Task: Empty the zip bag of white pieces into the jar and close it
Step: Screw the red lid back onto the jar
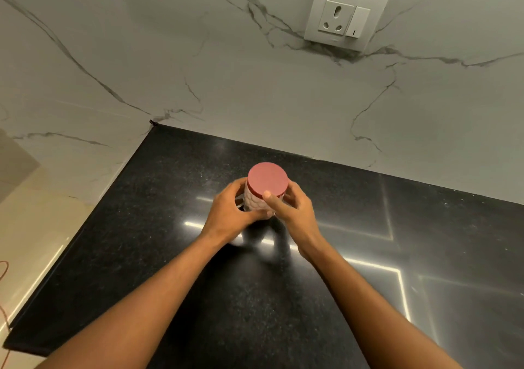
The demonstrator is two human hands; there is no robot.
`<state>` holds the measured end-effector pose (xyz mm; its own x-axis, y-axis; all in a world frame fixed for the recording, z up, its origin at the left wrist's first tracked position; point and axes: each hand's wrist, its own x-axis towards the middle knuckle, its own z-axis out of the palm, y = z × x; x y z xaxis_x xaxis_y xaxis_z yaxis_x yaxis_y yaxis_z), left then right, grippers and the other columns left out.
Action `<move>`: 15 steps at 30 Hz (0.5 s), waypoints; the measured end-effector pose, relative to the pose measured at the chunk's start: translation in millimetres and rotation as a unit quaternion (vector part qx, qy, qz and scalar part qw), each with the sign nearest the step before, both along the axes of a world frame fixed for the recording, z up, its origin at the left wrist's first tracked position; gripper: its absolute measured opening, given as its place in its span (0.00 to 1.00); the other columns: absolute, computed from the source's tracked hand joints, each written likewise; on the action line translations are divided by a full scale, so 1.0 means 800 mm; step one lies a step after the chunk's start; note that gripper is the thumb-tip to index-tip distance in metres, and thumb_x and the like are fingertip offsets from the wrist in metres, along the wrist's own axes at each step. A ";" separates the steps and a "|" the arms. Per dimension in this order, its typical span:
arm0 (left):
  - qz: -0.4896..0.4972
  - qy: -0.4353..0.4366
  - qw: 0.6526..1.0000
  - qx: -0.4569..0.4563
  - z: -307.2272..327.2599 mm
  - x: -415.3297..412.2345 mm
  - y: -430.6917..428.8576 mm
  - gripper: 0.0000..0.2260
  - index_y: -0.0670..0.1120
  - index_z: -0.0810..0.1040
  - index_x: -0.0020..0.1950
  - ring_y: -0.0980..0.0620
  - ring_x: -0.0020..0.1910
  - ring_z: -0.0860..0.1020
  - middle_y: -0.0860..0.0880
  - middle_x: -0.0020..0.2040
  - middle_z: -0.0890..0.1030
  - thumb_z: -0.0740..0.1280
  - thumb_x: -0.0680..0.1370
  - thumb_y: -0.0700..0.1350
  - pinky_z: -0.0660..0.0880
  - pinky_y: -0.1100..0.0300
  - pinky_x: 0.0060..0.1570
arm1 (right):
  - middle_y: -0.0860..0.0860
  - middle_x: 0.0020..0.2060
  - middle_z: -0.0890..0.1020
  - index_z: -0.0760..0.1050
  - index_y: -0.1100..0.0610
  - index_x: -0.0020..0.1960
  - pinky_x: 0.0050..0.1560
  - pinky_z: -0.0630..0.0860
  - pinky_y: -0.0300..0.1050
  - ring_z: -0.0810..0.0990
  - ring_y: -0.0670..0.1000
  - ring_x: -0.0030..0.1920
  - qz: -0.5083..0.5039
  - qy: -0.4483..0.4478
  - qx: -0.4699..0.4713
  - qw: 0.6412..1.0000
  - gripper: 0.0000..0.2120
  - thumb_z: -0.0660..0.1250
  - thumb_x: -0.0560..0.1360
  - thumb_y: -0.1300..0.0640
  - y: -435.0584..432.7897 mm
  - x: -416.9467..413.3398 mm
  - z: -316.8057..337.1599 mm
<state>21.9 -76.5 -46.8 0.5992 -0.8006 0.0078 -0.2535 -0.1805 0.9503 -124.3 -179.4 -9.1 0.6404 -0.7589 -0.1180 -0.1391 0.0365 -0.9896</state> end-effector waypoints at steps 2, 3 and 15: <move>-0.014 0.003 1.000 0.012 0.002 0.015 -0.013 0.42 0.58 0.74 0.73 0.64 0.60 0.81 0.63 0.61 0.82 0.86 0.61 0.59 0.79 0.69 0.56 | 0.47 0.65 0.83 0.75 0.49 0.73 0.68 0.79 0.56 0.82 0.48 0.65 -0.011 0.009 -0.011 1.000 0.33 0.80 0.71 0.43 -0.009 0.013 0.000; -0.018 0.004 1.000 0.024 0.002 0.020 -0.017 0.42 0.58 0.74 0.73 0.64 0.60 0.81 0.64 0.60 0.81 0.86 0.62 0.58 0.79 0.68 0.57 | 0.46 0.65 0.83 0.74 0.49 0.73 0.68 0.79 0.55 0.82 0.47 0.65 -0.012 0.021 -0.017 1.000 0.33 0.80 0.72 0.43 -0.012 0.017 -0.002; 0.004 -0.075 0.992 0.102 0.018 0.015 0.000 0.44 0.50 0.62 0.83 0.49 0.76 0.70 0.47 0.79 0.69 0.82 0.72 0.50 0.71 0.49 0.74 | 0.49 0.75 0.75 0.64 0.50 0.80 0.70 0.73 0.45 0.75 0.47 0.72 -0.050 0.063 -0.084 0.993 0.43 0.74 0.73 0.33 0.004 0.023 -0.012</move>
